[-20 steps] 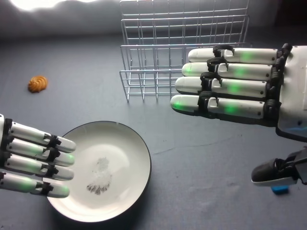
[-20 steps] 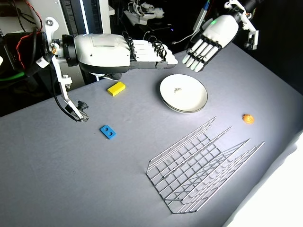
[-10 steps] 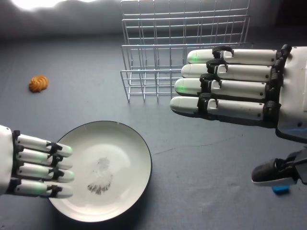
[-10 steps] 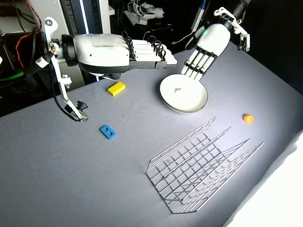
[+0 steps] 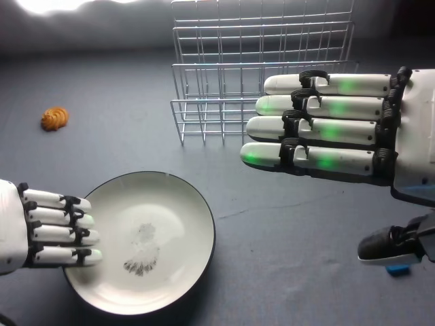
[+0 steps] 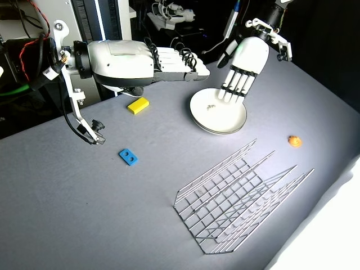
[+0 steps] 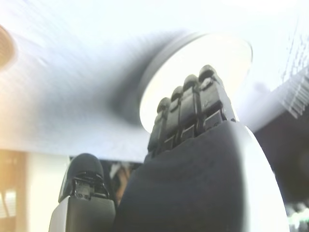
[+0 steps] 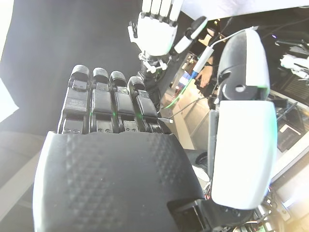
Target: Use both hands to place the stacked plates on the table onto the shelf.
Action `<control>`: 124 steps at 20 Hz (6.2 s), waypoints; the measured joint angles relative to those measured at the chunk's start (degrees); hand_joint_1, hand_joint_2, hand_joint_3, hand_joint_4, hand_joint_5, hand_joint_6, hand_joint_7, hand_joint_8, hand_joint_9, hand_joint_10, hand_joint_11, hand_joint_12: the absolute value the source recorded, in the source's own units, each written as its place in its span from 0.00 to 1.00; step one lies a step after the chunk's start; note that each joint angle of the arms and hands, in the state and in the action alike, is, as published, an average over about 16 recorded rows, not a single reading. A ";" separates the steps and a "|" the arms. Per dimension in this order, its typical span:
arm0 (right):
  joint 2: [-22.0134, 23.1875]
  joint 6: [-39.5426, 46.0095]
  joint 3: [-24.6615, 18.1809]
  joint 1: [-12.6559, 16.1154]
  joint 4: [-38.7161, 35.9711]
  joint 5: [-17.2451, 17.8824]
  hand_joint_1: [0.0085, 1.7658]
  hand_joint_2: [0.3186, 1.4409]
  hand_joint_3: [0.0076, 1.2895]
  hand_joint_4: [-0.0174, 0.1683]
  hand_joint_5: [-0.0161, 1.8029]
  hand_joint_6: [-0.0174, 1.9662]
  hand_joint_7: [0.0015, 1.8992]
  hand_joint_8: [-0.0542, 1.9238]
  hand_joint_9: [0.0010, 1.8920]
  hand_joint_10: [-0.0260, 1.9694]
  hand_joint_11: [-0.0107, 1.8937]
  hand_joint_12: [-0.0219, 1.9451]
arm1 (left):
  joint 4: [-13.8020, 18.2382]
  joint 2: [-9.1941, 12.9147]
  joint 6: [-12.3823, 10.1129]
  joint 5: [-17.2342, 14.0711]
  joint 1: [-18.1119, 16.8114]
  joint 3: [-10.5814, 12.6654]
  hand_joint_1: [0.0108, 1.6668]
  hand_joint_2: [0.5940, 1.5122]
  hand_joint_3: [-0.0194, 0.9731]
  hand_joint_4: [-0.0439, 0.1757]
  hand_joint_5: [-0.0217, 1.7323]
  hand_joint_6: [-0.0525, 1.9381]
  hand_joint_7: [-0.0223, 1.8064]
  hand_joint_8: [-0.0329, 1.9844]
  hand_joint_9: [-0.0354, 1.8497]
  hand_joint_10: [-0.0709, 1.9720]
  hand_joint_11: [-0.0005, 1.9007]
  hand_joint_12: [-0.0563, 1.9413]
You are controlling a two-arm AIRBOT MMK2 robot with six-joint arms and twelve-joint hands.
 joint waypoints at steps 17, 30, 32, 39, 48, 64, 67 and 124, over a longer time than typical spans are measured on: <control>0.00 -0.07 -0.01 0.00 -0.28 0.03 0.47 0.53 0.01 0.11 0.02 0.02 0.01 0.03 0.01 0.01 0.01 0.01 | -1.36 -2.99 1.19 -0.11 3.35 3.25 0.00 0.65 0.04 0.20 0.01 0.02 0.02 0.01 0.03 0.04 0.01 0.02; -0.98 -1.52 0.13 0.37 -0.37 -1.44 0.50 0.54 0.01 0.11 0.01 0.02 0.01 0.03 0.01 0.01 0.02 0.01 | -8.70 -4.12 1.17 4.74 6.88 -1.70 0.00 0.65 0.04 0.16 0.01 0.01 0.01 0.01 0.03 0.04 0.01 0.02; -1.85 -2.10 0.49 0.66 -0.37 -2.46 0.50 0.54 0.01 0.11 0.02 0.02 0.01 0.03 0.01 0.01 0.02 0.01 | -10.58 -4.28 1.14 5.51 7.12 -3.14 0.00 0.65 0.04 0.16 0.01 0.01 0.01 0.01 0.03 0.04 0.01 0.03; -7.28 -4.36 3.01 2.29 -0.12 -7.37 0.51 0.56 0.01 0.11 0.02 0.02 0.01 0.03 0.01 0.01 0.01 0.01 | -15.95 -5.38 1.10 7.91 6.49 -6.95 0.00 0.65 0.04 0.16 0.00 0.01 0.01 0.01 0.03 0.04 0.01 0.03; -17.77 -6.37 8.85 4.19 -0.45 -15.32 0.53 0.60 0.01 0.11 0.04 0.02 0.01 0.03 0.01 0.01 0.02 0.06 | -18.72 -7.06 1.13 9.24 4.47 -8.43 0.00 0.66 0.04 0.17 0.00 0.01 0.01 0.00 0.03 0.04 0.01 0.03; -31.20 -8.92 17.81 5.04 -2.36 -19.29 0.59 0.62 0.00 0.11 0.17 0.02 0.14 0.03 0.14 0.03 0.04 0.36 | -19.28 -7.50 1.13 8.54 4.01 -8.39 0.00 0.65 0.04 0.17 0.00 0.01 0.01 0.01 0.03 0.04 0.01 0.03; -33.07 -9.14 19.40 5.12 -2.59 -18.88 0.60 0.62 0.01 0.11 0.24 0.01 0.22 0.03 0.21 0.03 0.09 0.45 | -19.29 -7.51 1.13 8.31 4.07 -8.33 0.00 0.65 0.04 0.17 0.00 0.01 0.01 0.01 0.03 0.04 0.01 0.03; -14.08 2.69 10.06 17.05 1.08 -10.90 0.67 0.57 0.00 0.14 0.57 0.46 0.62 0.38 0.73 0.01 0.53 0.50 | -20.54 -0.16 -0.72 -19.06 -6.85 14.28 0.01 0.60 0.04 0.20 0.06 0.03 0.03 0.02 0.03 0.04 0.01 0.03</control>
